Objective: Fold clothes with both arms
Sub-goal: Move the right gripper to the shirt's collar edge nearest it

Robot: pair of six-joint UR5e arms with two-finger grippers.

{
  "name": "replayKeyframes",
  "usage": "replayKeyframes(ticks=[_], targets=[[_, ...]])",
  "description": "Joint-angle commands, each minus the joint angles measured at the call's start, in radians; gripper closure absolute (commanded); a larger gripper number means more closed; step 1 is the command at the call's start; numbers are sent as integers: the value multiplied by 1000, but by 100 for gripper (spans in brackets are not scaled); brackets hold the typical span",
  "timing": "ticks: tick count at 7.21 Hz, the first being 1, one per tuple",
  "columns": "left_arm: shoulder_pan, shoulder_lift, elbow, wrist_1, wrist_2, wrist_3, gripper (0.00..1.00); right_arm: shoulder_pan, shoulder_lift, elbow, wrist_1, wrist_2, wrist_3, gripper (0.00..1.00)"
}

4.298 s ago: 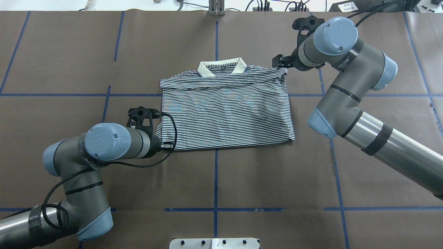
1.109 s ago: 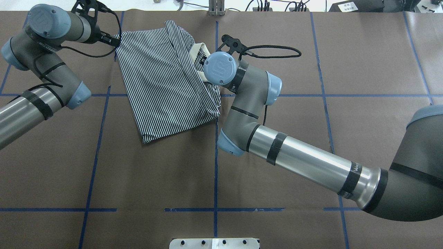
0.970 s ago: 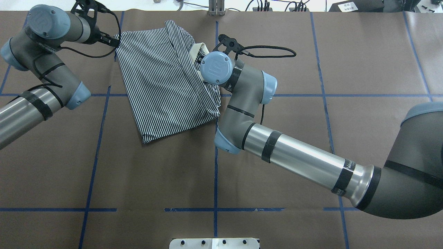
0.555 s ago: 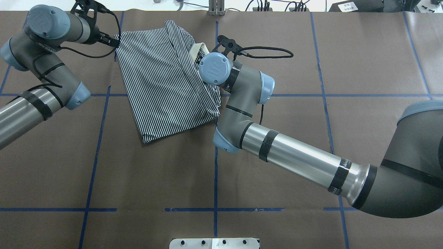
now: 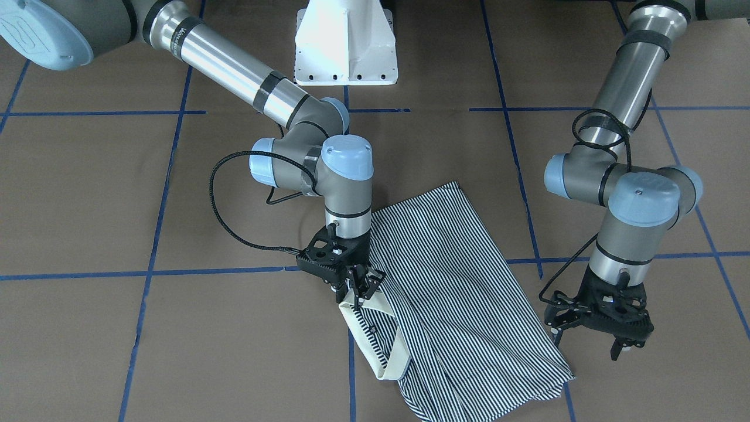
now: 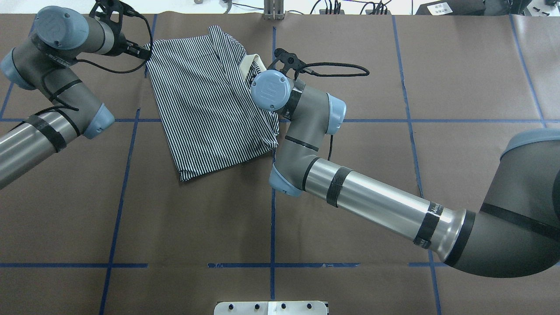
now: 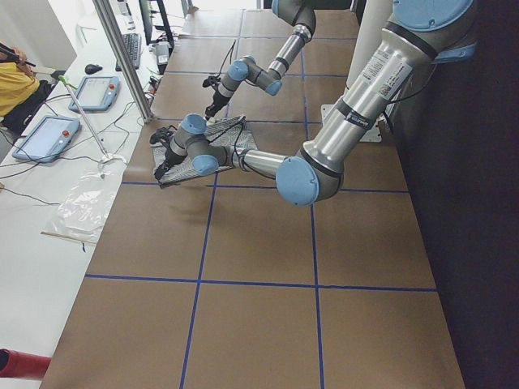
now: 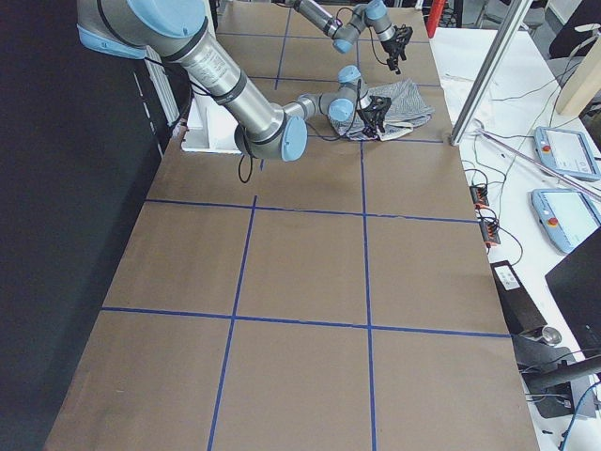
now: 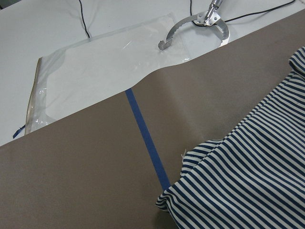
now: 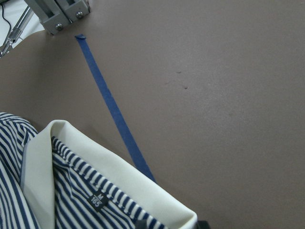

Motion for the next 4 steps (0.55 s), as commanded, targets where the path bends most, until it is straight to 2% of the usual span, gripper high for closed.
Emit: replayKeyframes(ticks=[1,2,3,4], targets=[[0,1,-1,-2,-1,0,0,-1,0,2,-2,3,3,100],[0,1,-3,-5,-1,-2,0,-1,0,19,-8,8,3,100],[-2,1,-4,-6,-1,0,0,1,-32,82,-20,17,-5,100],[-2,9,-18,-6,-1,0,0,-2,-119,223,-78,21,-8,100]])
